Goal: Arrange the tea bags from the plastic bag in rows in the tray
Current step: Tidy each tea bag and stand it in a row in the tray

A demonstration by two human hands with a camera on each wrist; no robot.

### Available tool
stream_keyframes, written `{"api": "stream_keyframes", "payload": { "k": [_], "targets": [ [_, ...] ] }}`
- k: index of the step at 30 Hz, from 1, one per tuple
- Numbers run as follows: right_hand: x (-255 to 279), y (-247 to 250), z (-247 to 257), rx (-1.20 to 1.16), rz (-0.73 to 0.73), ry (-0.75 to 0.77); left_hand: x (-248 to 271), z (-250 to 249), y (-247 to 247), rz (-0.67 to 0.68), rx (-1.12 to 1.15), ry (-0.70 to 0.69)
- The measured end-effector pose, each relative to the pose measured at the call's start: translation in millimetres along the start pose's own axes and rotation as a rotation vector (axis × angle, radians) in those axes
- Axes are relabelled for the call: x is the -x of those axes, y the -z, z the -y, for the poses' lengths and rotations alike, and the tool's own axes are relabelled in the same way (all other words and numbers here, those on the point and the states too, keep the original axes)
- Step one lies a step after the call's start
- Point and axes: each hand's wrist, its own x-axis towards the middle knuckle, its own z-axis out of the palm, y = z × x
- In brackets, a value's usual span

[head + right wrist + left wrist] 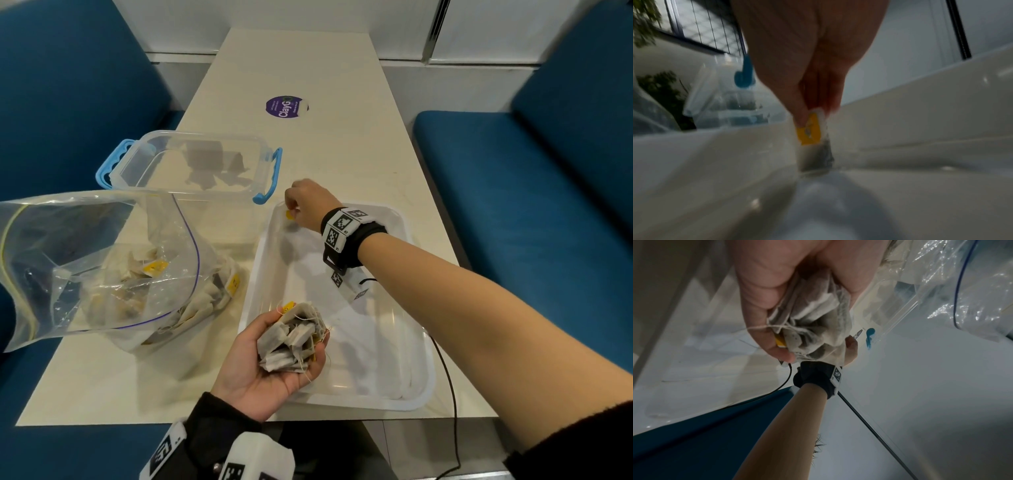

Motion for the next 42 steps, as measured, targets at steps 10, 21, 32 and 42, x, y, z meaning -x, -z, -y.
{"api": "stream_keyframes", "payload": {
  "k": [10, 21, 32, 42],
  "targets": [
    [-0.5, 10.5, -2.3, -0.124, 0.142, -0.086, -1.3, 2.3, -1.1, 0.01, 0.004, -0.003],
    [-0.8, -2.2, 0.5, 0.106, 0.008, -0.067, -2.7, 2.8, -1.8, 0.0, -0.013, -0.022],
    [4.6, -0.3, -1.3, -0.047, 0.04, -0.125, -3.6, 4.6, -1.7, 0.011, -0.027, -0.02],
    [16.4, 58.2, 14.7, -0.136, -0.112, -0.083, 2.8, 5.5, -8.9, 0.027, -0.043, -0.042]
  ]
}}
